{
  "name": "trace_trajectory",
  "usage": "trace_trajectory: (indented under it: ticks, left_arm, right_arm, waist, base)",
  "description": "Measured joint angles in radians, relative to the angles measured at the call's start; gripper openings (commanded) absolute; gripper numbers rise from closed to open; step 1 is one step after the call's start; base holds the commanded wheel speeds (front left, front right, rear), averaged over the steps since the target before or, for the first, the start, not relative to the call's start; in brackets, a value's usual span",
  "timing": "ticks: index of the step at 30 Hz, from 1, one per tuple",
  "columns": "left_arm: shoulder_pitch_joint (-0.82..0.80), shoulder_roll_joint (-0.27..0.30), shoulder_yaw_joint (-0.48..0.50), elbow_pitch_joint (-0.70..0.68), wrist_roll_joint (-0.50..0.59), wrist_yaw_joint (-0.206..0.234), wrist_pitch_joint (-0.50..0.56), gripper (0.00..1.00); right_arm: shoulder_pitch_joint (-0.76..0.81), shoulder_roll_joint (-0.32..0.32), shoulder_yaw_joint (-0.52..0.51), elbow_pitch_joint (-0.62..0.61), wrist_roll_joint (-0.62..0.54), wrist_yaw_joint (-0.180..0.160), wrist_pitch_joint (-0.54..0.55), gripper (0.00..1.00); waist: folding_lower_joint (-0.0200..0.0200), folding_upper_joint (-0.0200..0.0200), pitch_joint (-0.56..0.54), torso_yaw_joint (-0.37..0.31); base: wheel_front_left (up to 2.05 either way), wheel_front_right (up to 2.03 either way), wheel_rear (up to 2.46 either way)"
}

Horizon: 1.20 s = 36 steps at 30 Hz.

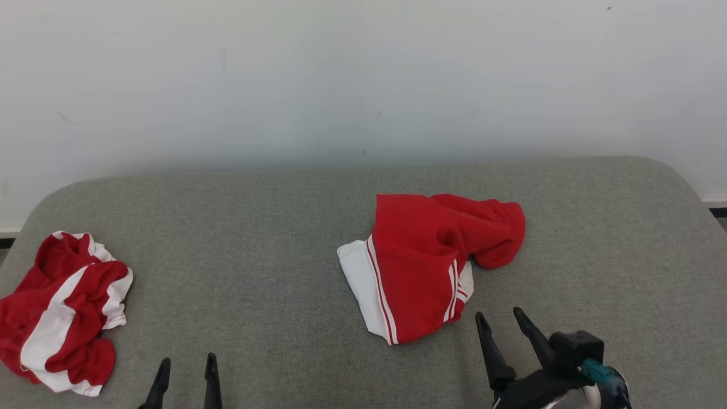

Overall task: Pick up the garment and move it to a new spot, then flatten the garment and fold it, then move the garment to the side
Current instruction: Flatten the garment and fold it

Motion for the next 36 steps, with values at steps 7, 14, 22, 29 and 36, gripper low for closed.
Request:
trace_trajectory:
  ticks: [7,14,22,29,36]
  left_arm:
    - [-0.042,-0.001,-0.040,0.006,0.002,-0.008,0.000,1.00]
    - [-0.065,0.000,-0.067,0.011,-0.006,-0.007,0.000,1.00]
    - [-0.065,-0.001,-0.081,0.017,-0.013,-0.006,0.000,1.00]
    - [-0.068,-0.001,-0.085,0.024,-0.013,-0.007,0.000,1.00]
    - [-0.079,-0.001,-0.096,0.033,-0.014,-0.007,0.000,1.00]
  right_arm:
    - [-0.166,0.000,0.054,0.192,0.088,0.000,0.091,1.00]
    - [-0.267,0.001,0.103,0.352,0.138,0.000,0.071,1.00]
    - [-0.350,0.000,0.135,0.486,0.157,0.000,0.005,1.00]
    - [-0.408,0.000,0.171,0.570,0.183,0.000,-0.016,1.00]
    - [-0.441,0.000,0.230,0.602,0.233,0.000,-0.028,0.11]
  waist:
    - [0.0001,0.0000,0.023,0.043]
    - [0.0001,0.0000,0.044,0.099]
    - [0.0001,0.0001,0.061,0.130]
    - [0.0001,0.0000,0.066,0.134]
    - [0.0001,0.0001,0.068,0.143]
  base:
    - [0.00,0.00,0.00]
    - [0.00,0.00,0.00]
    - [0.00,0.00,0.00]
    - [0.00,0.00,0.00]
    - [0.00,0.00,0.00]
